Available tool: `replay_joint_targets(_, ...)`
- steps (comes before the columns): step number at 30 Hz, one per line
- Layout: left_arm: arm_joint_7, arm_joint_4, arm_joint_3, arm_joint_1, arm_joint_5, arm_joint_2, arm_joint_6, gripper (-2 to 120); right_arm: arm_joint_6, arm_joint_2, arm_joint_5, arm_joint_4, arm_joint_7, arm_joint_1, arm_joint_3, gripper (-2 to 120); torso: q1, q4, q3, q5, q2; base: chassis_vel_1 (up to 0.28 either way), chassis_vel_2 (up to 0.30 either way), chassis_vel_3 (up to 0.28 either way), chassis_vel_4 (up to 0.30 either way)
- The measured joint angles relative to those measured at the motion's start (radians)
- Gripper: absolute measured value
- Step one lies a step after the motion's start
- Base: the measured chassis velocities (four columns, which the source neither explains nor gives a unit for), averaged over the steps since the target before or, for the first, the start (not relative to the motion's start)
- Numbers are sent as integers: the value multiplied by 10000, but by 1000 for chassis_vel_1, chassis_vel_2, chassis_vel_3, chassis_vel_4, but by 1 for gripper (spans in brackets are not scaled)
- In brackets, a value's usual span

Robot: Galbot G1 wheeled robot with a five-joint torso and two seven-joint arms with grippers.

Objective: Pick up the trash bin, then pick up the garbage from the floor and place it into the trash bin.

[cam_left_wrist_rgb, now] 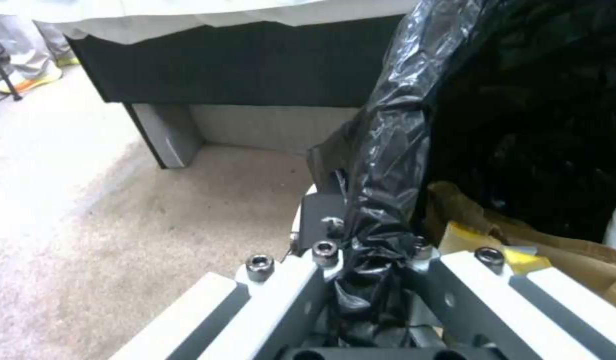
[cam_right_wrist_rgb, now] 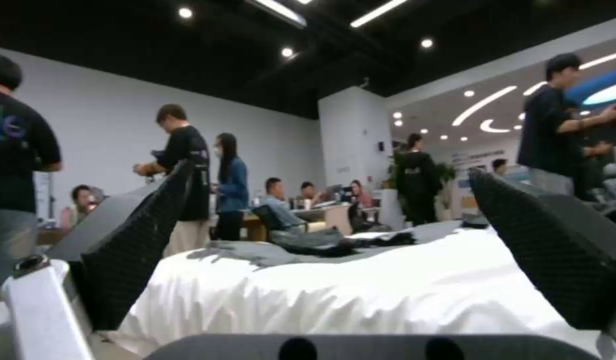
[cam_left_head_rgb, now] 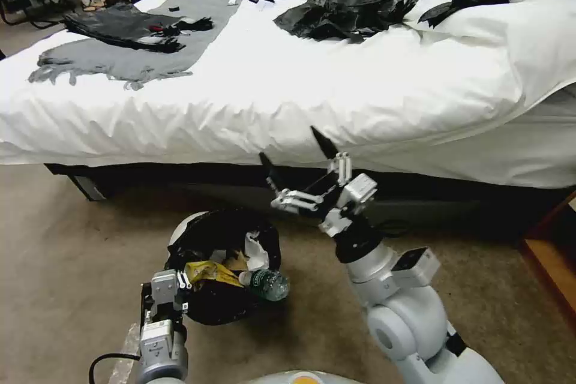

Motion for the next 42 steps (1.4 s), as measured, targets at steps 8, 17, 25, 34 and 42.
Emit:
replay_joint_targets(8, 0, -1, -6, -102, -152, 32, 87, 0, 827, 217, -846, -219, 12, -1133, 627, 100, 0, 0, 0, -1, 0, 0, 0, 0, 0)
replay_joint_targets(17, -2, -153, -72, -66, -440, 153, 324, 0, 1889, 461, -1244, -937, 54, -2215, 1146, 100, 0, -1, 1, 0, 0, 0, 0, 0, 0)
replay_joint_targets(25, -4, -250, -43, -5, -506, 147, 528, 0, 2248, 530, -1410, -1290, -1, -2513, 1161, 100, 0, 0, 0, -1, 0, 0, 0, 0, 0)
replay_joint_targets(34, -1, -452, -29, 122, -634, 146, 837, 0, 2305, 529, -1388, -1473, -22, -2418, 1185, 100, 0, 0, 0, 0, 0, 0, 0, 0, 0)
replay_joint_targets(42, 192, -696, -67, 297, -625, 164, 1296, 0, 2335, 521, -1363, -1543, -56, -2379, 1183, 100, 0, 0, 1, -1, 0, 0, 0, 0, 0)
